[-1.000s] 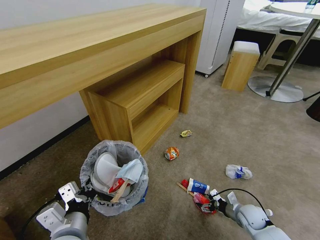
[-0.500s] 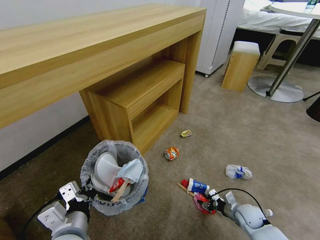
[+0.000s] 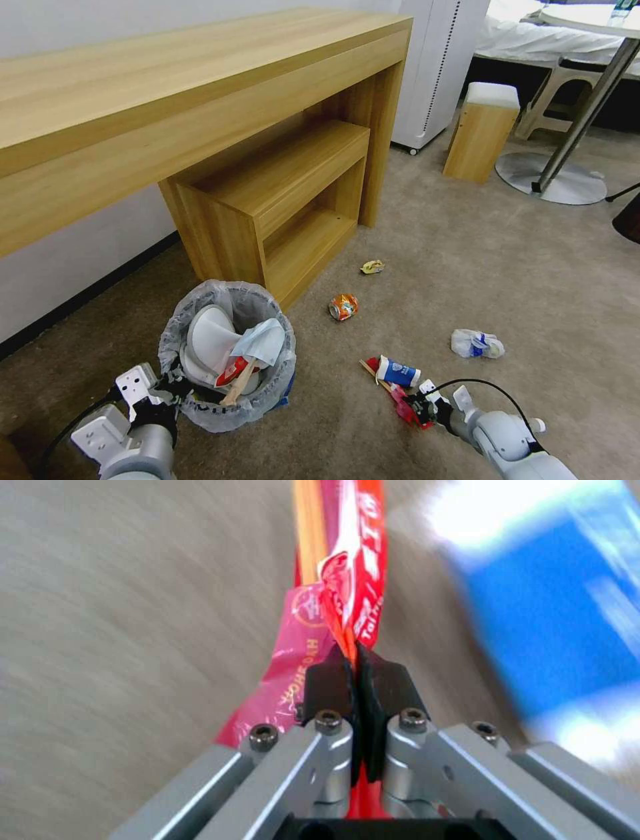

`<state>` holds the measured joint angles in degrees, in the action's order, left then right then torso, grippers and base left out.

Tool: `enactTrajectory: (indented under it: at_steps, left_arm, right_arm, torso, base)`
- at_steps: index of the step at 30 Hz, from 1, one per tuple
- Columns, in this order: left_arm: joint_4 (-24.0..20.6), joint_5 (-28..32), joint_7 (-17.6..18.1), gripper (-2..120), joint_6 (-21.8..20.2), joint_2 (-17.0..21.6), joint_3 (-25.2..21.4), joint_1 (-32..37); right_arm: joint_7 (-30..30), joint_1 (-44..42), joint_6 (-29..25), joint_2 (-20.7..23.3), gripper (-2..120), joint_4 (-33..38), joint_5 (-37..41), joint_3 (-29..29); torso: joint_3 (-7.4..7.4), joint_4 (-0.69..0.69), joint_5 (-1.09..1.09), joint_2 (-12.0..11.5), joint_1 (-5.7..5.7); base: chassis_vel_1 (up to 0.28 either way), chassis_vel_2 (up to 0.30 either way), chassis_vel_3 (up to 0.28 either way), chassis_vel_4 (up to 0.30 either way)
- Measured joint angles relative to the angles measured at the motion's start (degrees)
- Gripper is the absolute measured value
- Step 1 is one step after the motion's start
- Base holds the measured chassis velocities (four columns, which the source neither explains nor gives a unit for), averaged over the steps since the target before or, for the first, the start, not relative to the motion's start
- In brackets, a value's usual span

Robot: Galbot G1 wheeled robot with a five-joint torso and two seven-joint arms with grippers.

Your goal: Pick up the trash bin and place the garbage on the floor into it.

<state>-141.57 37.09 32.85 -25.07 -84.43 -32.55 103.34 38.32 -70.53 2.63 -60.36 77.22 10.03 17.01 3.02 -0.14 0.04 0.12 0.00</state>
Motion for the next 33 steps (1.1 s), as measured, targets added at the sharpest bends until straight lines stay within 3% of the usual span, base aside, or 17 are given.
enactTrajectory:
  at_steps: [1,4,14,17,19,26,29,33]
  left_arm:
    - [0.0,0.0,0.0,1,0.0,0.0,0.0,0.0]
    - [0.0,-0.1,0.0,1,0.1,0.0,0.0,0.0]
    - [0.0,-0.1,0.0,1,0.1,0.0,-0.1,-0.2]
    - [0.4,0.0,0.0,1,0.2,0.1,-0.2,-0.4]
    - [0.6,0.0,0.0,1,0.2,0.0,-0.2,-0.6]
    - [1.5,-0.1,0.0,1,-0.1,-0.3,1.4,-0.9]
    - [2.0,0.2,0.1,1,-0.6,-0.5,3.1,-0.7]
    - [2.3,0.2,0.2,1,-1.0,-0.8,5.4,-0.4]
  right_arm:
    - [0.0,0.0,0.0,0.0,2,0.0,0.0,0.0]
    - [12.8,0.5,-10.4,-0.2,2,1.2,2.1,1.1]
    - [27.5,1.1,-13.9,-0.1,0,5.6,9.7,3.1]
    - [46.8,3.0,-12.4,-0.5,0,9.3,16.9,6.5]
    - [49.8,3.7,-11.8,-0.4,0,10.6,17.7,7.1]
    - [49.1,7.3,-12.7,-0.8,0,13.1,26.6,4.5]
    - [44.9,10.4,-14.1,-2.8,0,13.0,33.9,-0.2]
    - [40.8,14.0,-15.6,-5.5,0,11.0,37.1,-5.6]
  torso:
    - [0.00,0.00,0.00,0.0,0.00]
    - [0.00,0.01,0.00,0.0,0.00]
    - [0.00,0.00,0.00,0.0,0.00]
    - [0.00,0.00,0.00,0.0,0.00]
    - [0.00,0.00,-0.01,0.0,0.00]
    - [0.00,0.00,-0.01,0.0,0.00]
    - [0.00,0.01,0.00,0.0,0.00]
    - [0.00,0.01,0.01,0.0,0.00]
  base:
    - [0.000,0.000,0.000,0.000]
    - [0.000,0.000,0.000,0.000]
    - [0.000,0.000,0.000,0.000]
    - [0.000,0.000,0.000,0.000]
    - [0.000,0.000,0.000,0.000]
    - [0.000,0.000,0.000,0.000]
    - [0.000,0.000,0.000,0.000]
    - [0.000,0.000,0.000,0.000]
